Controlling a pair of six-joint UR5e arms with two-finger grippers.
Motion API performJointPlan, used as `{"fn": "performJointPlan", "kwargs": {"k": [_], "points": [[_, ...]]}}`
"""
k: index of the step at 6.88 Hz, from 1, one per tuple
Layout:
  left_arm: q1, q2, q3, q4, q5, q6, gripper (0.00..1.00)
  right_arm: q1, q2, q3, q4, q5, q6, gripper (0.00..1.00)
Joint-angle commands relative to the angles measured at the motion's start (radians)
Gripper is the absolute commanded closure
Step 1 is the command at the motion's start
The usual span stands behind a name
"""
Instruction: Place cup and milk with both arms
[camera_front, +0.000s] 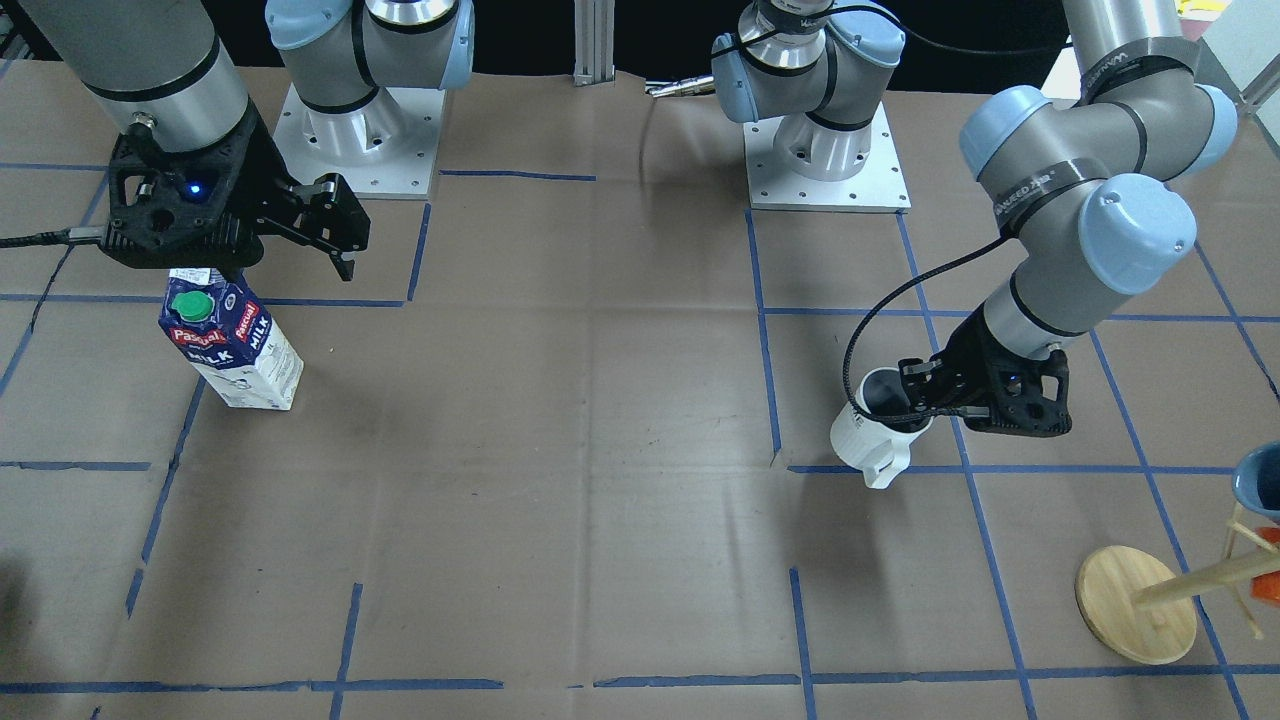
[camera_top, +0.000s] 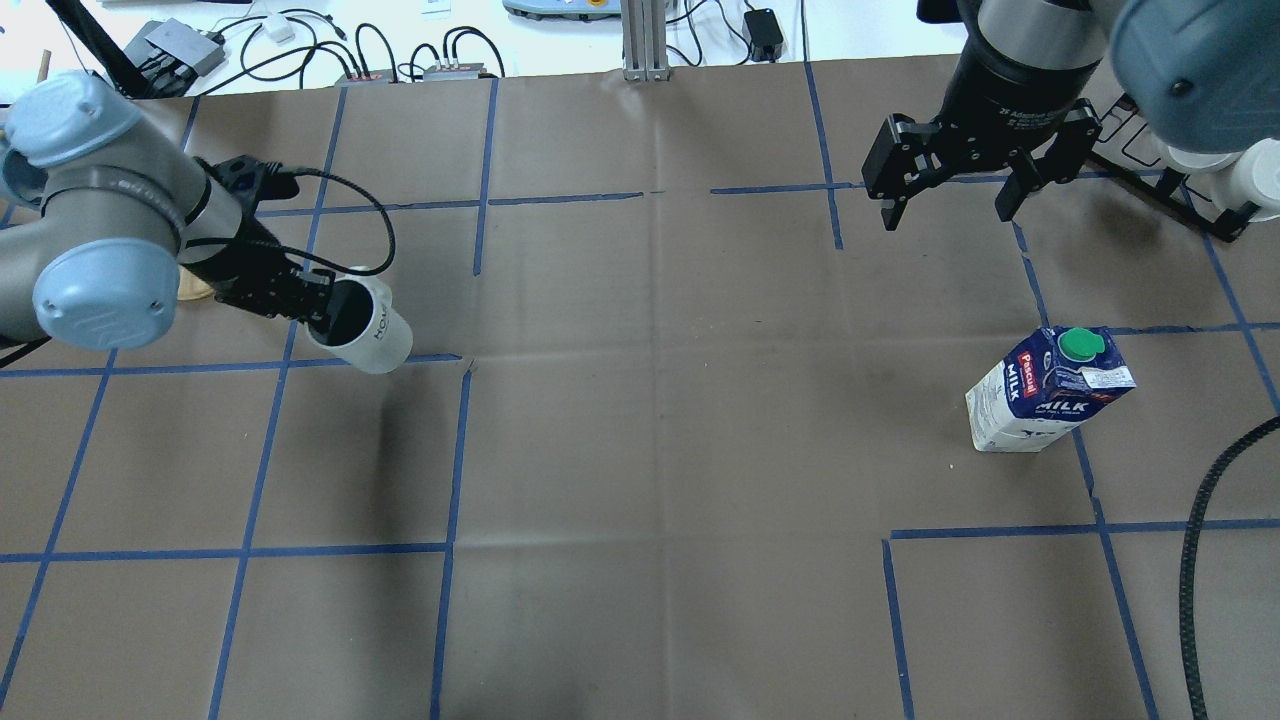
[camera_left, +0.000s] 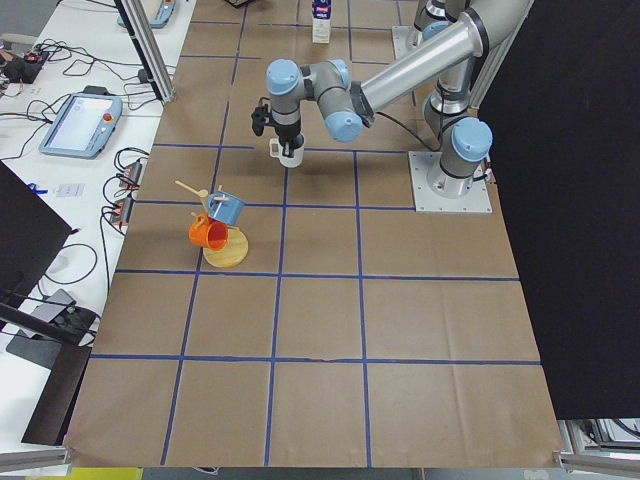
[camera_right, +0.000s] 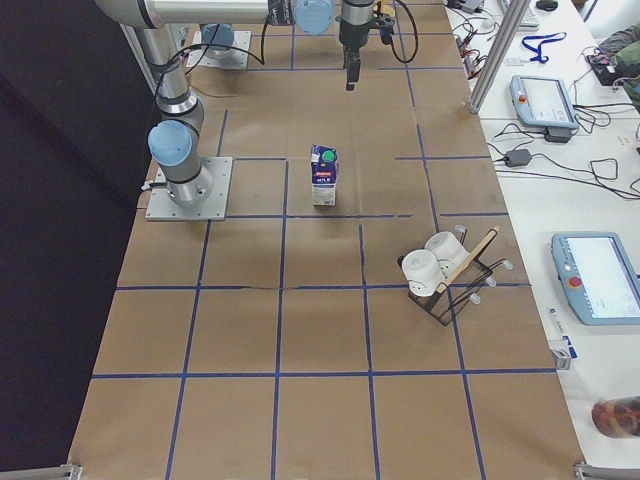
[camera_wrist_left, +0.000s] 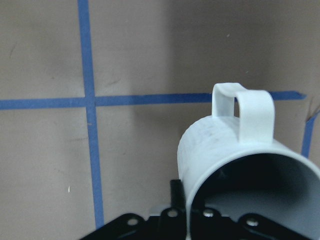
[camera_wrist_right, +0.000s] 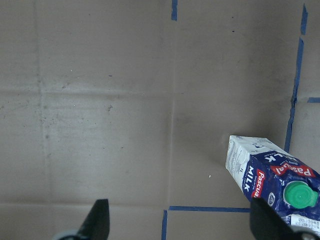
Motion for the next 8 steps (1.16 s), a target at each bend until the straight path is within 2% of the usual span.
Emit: {"fn": "performJointPlan", "kwargs": {"k": [1, 3, 5, 8], "points": [[-0.172, -0.132, 0.233, -0.109, 0.002, -0.1, 1.0, -0.001, 0.0, 0.0, 0.0, 0.0, -0.002, 0.0], [-0.281, -0.289, 0.392, -0.139, 0.003, -0.101, 0.99, 0.0, 0.0, 0.0, 0.0, 0.0, -0.002, 0.0], [-0.323, -0.418, 0.533, -0.138, 0.0, -0.101, 0.99, -0.002, 0.0, 0.0, 0.0, 0.0, -0.003, 0.0], [-0.391, -0.52, 0.666, -0.142, 0.005, -0.117, 0.99, -0.002, 0.0, 0.0, 0.0, 0.0, -0.005, 0.0]]}}
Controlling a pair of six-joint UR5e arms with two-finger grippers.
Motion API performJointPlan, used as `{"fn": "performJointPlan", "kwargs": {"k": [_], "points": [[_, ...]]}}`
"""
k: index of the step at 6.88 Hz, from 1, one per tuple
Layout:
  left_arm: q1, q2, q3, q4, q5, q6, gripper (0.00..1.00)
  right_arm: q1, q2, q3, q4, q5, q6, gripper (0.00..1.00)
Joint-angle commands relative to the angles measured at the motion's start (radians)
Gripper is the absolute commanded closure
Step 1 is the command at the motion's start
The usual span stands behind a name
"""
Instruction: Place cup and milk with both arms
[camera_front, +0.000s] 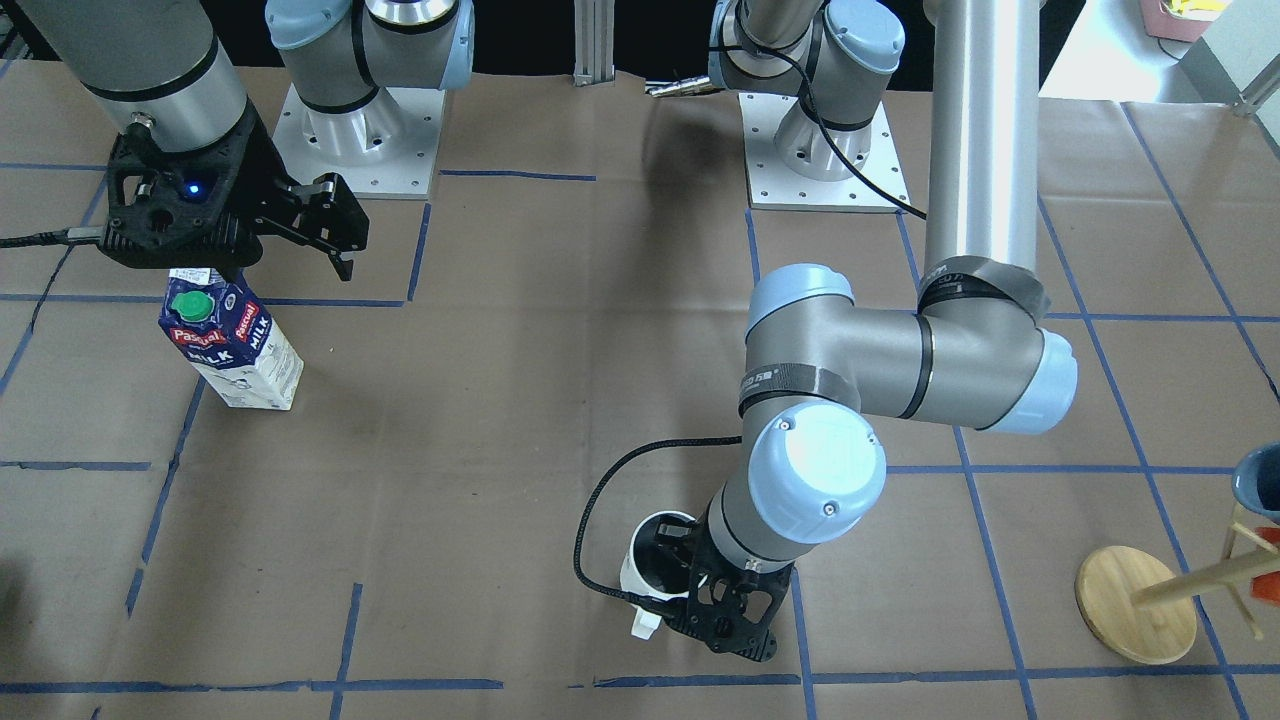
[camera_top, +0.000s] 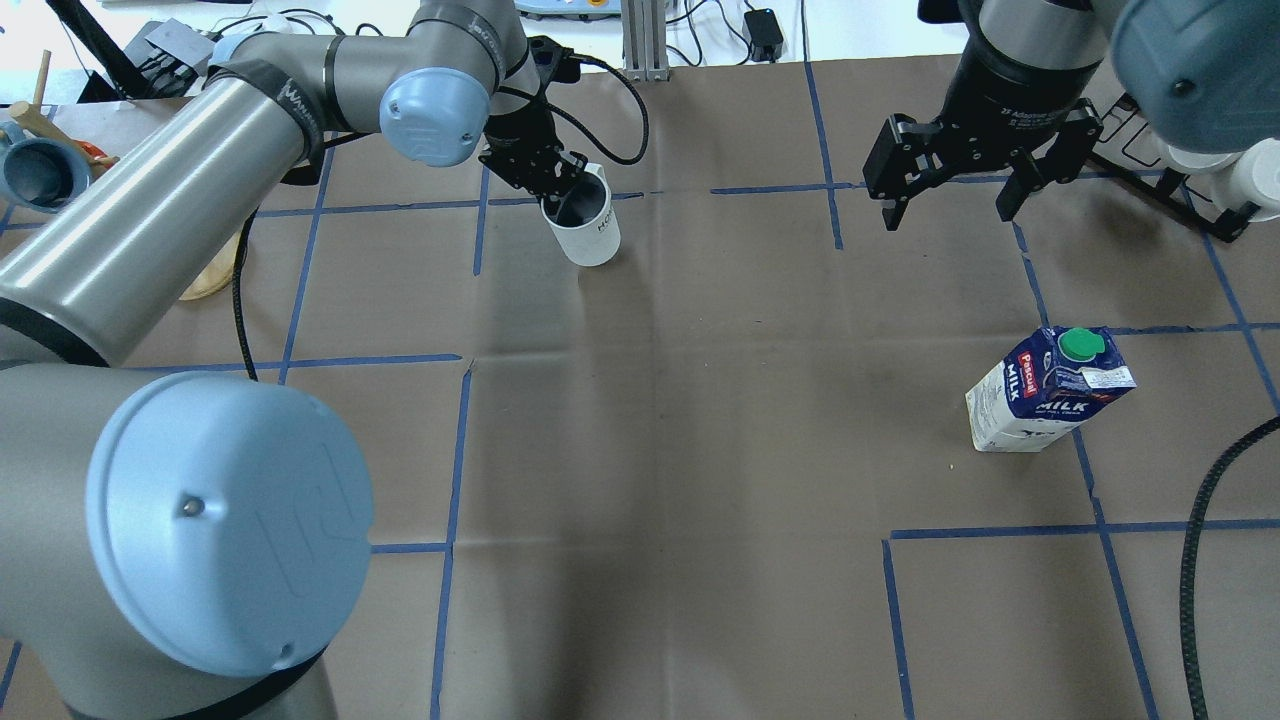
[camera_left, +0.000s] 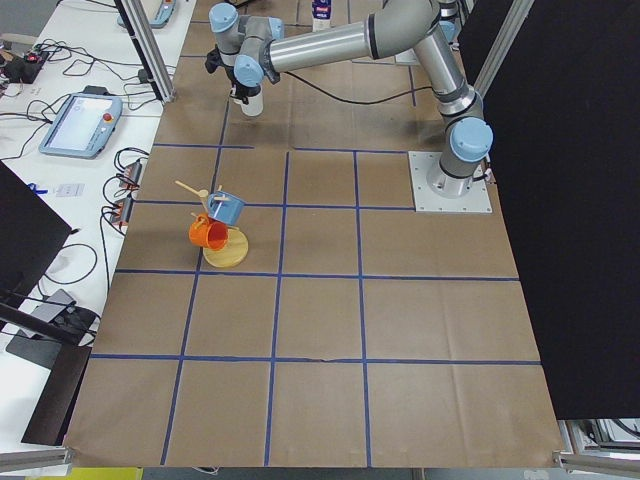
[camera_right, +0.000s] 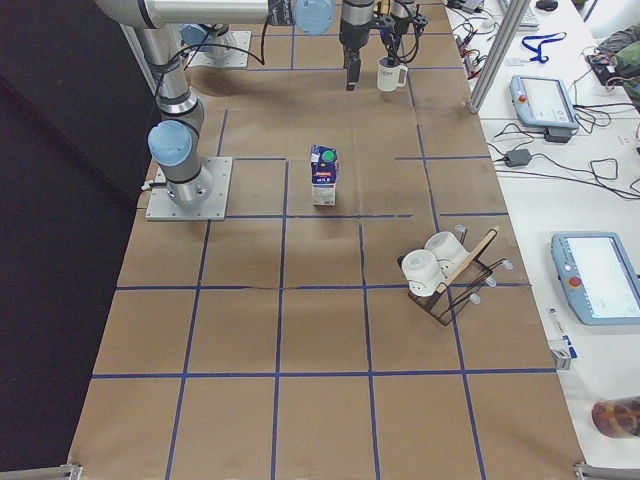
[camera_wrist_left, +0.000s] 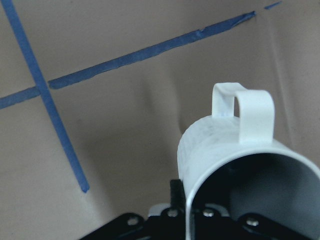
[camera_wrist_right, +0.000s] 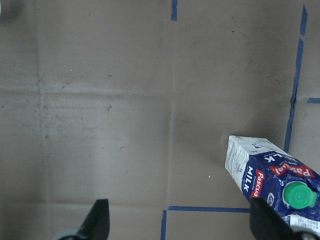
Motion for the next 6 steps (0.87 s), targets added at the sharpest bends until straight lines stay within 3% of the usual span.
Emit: {"fn": "performJointPlan", "kwargs": {"k": [1, 4, 6], "points": [[-0.023, -0.063, 0.062, -0.005, -0.002, -0.012, 0.99, -0.002, 0.0, 0.0, 0.0, 0.0, -0.001, 0.0], [-0.038, -0.082, 0.065, -0.003, 0.001, -0.021, 0.94, -0.002, 0.0, 0.0, 0.0, 0.0, -0.001, 0.0], [-0.04, -0.079, 0.065, -0.005, 0.0, -0.021, 0.25, -0.005, 0.0, 0.002, 0.0, -0.002, -0.001, 0.0]]}}
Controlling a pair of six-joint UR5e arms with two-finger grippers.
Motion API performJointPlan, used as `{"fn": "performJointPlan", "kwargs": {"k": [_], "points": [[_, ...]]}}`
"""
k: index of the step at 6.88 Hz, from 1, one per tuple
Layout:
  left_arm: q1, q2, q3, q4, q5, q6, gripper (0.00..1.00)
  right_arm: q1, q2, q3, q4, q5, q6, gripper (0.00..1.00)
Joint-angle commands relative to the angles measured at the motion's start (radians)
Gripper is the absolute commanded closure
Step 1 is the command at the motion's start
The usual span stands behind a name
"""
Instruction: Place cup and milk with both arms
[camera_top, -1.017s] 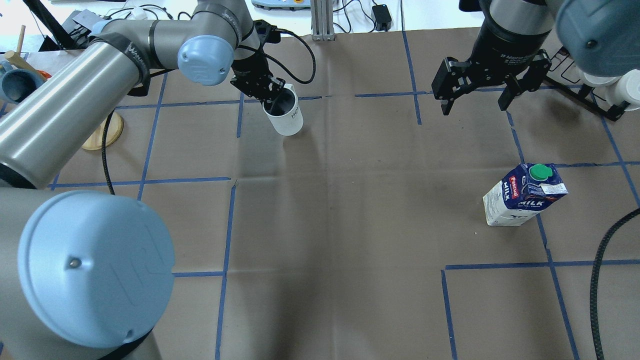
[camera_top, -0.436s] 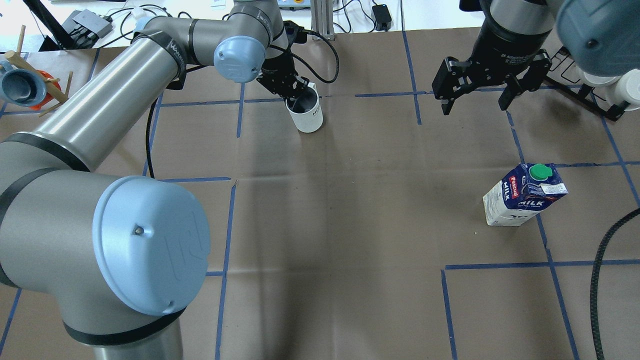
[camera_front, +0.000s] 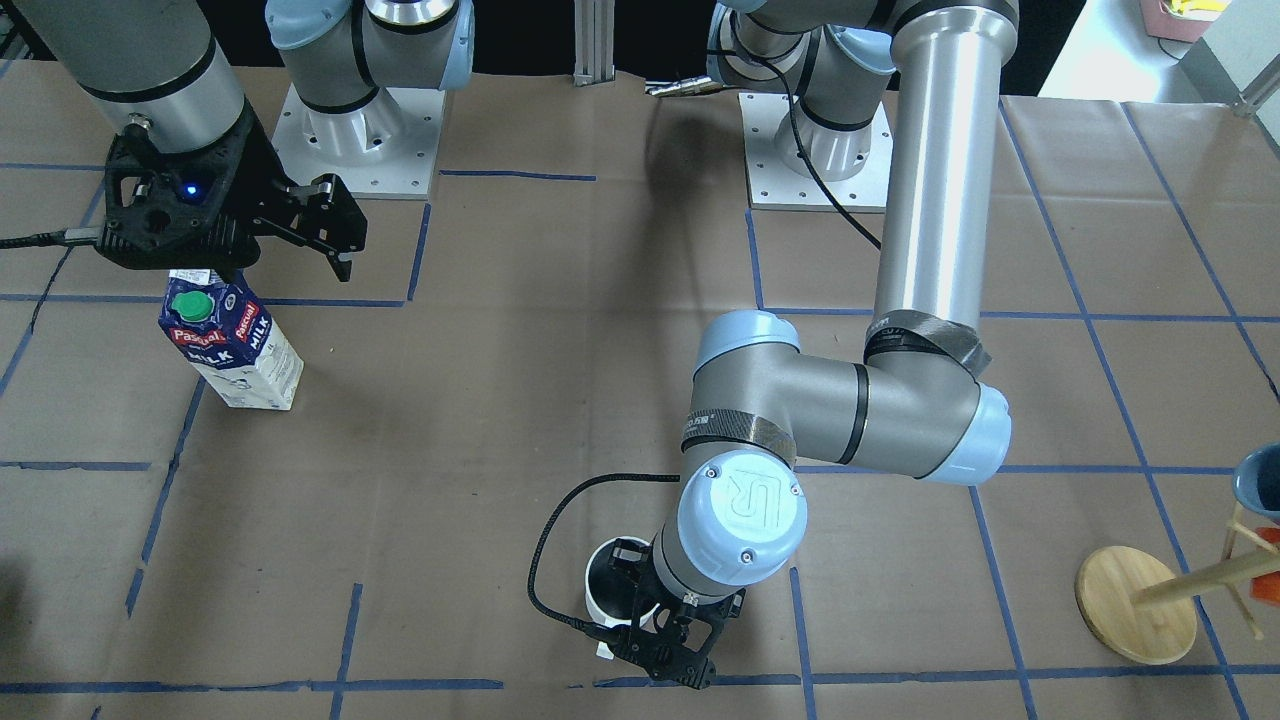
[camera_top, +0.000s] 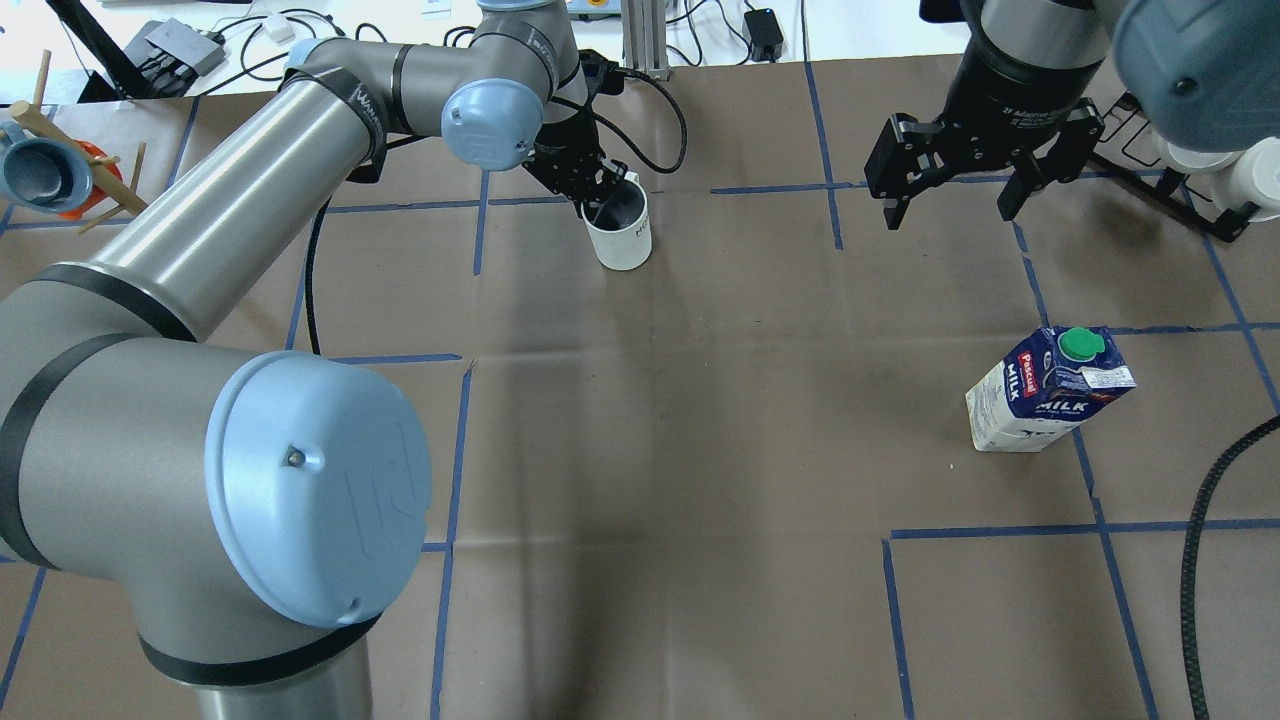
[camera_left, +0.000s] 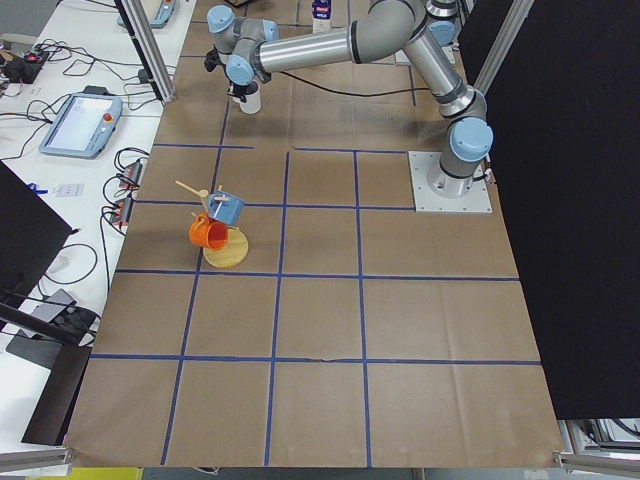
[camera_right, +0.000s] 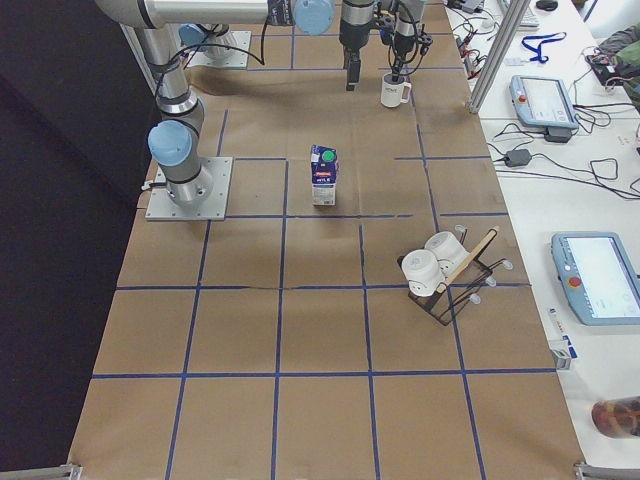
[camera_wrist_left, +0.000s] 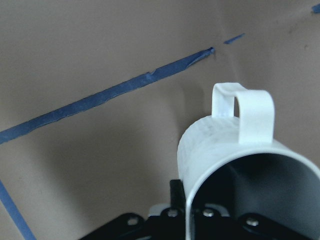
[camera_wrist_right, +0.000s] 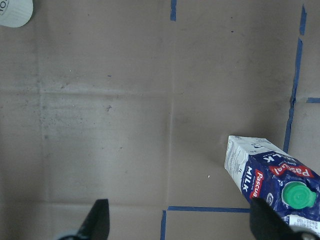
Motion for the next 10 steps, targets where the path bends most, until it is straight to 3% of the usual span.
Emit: {"fn": "performJointPlan", "kwargs": {"k": [1, 3, 5, 7, 8, 10], "points": [[-0.001, 0.004, -0.001, -0.001, -0.001, -0.002, 0.01, -0.002, 0.0, 0.001, 0.0, 0.0, 0.0, 0.0], [0.004, 0.083, 0.004, -0.096, 0.004, -0.003, 0.0, -0.041, 0.002, 0.003, -0.002, -0.013, -0.101, 0.0], [0.036, 0.284, -0.021, -0.302, 0.103, -0.011, 0.0, -0.104, 0.0, 0.004, 0.008, -0.012, -0.181, 0.0], [0.095, 0.486, -0.064, -0.529, 0.093, -0.034, 0.0, -0.145, -0.035, 0.053, 0.006, -0.012, -0.23, 0.0], [0.149, 0.6, -0.138, -0.603, 0.091, -0.014, 0.0, -0.202, -0.066, 0.108, -0.004, -0.006, -0.285, 0.0], [0.217, 0.793, -0.345, -0.594, 0.093, 0.004, 0.0, -0.332, -0.087, 0.168, -0.006, 0.002, -0.404, 0.0]]}}
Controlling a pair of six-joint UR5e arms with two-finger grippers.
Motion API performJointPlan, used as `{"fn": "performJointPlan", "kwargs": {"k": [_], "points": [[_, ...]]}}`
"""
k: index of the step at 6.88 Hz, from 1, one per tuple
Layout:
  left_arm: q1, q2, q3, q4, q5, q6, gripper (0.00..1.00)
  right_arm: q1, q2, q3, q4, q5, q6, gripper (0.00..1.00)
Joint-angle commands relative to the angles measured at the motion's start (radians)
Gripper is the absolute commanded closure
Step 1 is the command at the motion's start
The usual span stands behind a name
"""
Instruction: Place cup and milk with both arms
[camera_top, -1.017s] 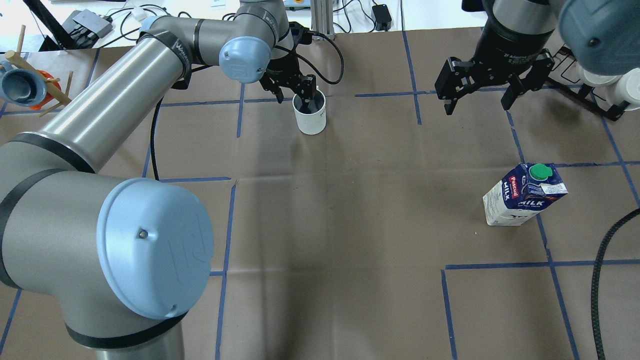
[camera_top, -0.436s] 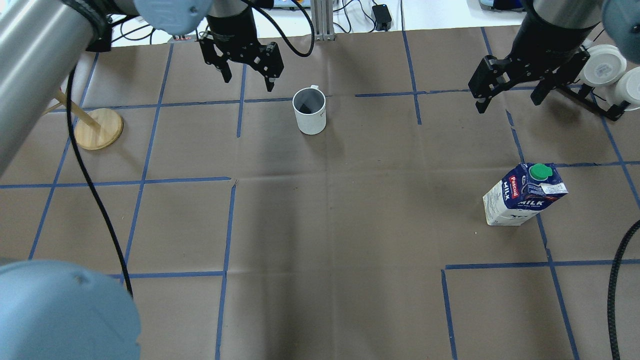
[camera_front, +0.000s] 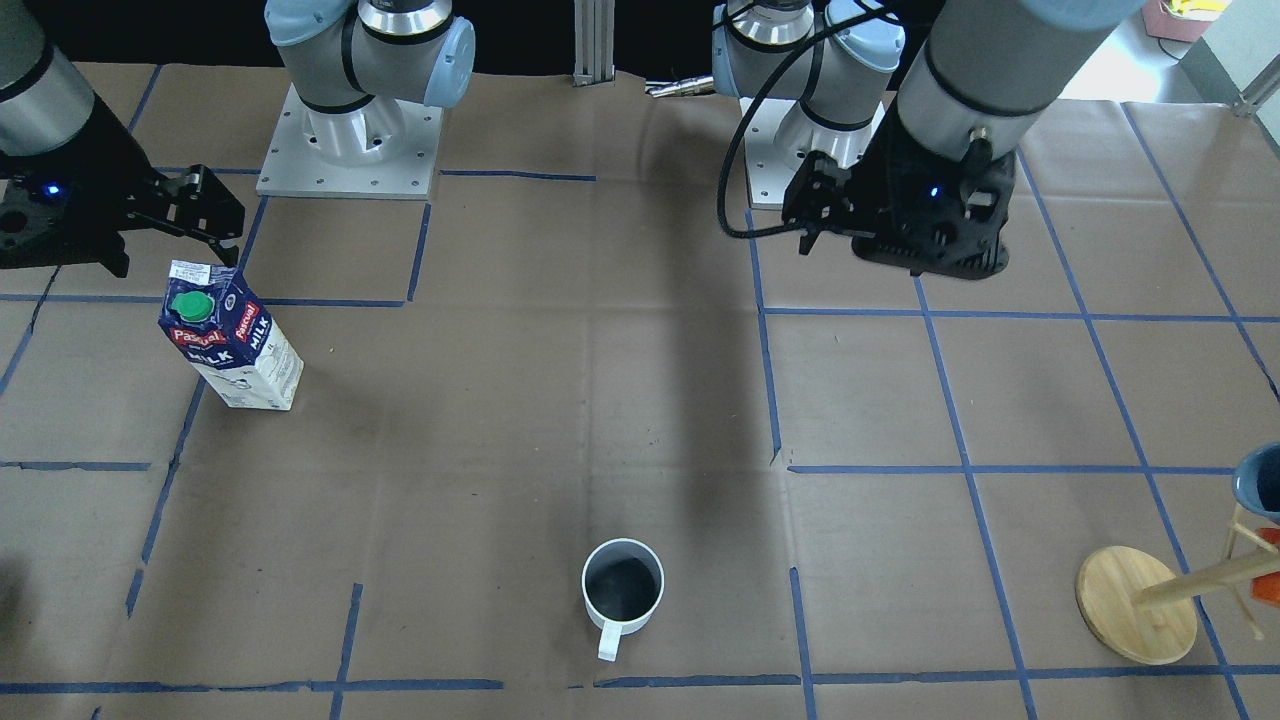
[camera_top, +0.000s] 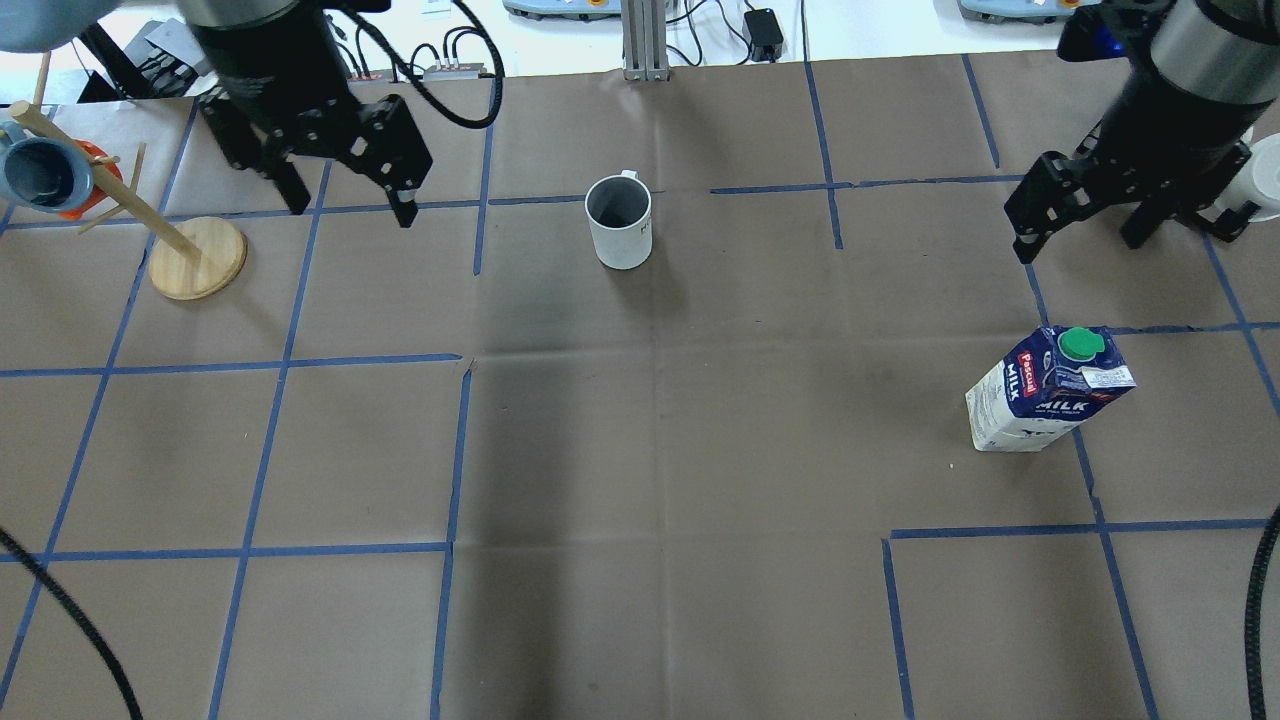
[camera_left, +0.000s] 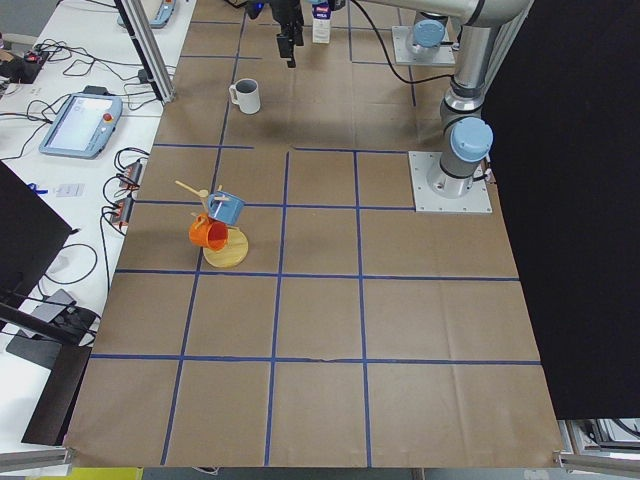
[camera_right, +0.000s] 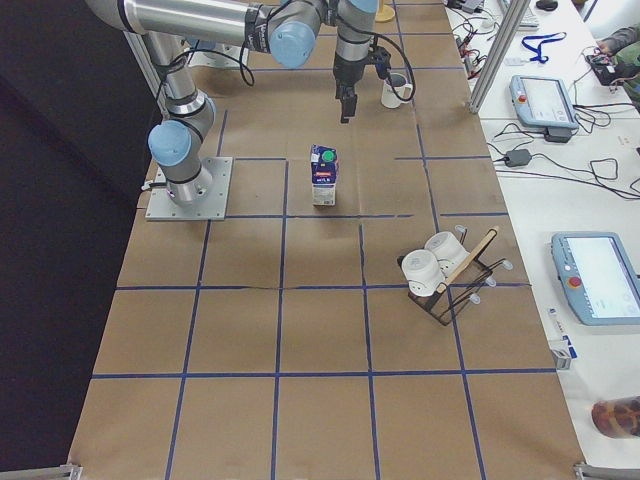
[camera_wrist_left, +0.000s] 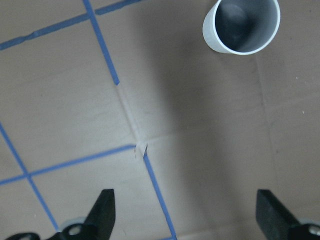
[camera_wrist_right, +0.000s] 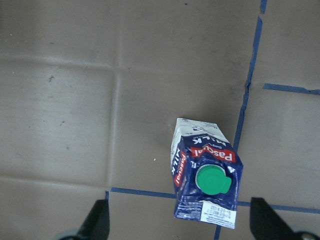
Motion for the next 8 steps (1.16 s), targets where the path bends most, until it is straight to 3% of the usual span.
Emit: {"fn": "performJointPlan", "kwargs": {"k": [1, 2, 5, 8], "points": [[0.037, 0.181, -0.178, -0.008, 0.002, -0.016, 0.0, -0.077, -0.013, 0.057, -0.04, -0.001, -0.088, 0.0], [0.049, 0.213, -0.216, -0.009, 0.009, 0.005, 0.0, -0.075, -0.013, 0.094, -0.071, 0.004, -0.078, 0.0], [0.079, 0.213, -0.19, -0.006, 0.003, 0.015, 0.0, -0.072, -0.009, 0.272, -0.326, 0.005, -0.003, 0.0], [0.082, 0.211, -0.19, -0.006, 0.004, 0.018, 0.0, -0.074, -0.004, 0.357, -0.338, -0.011, 0.031, 0.0]]}}
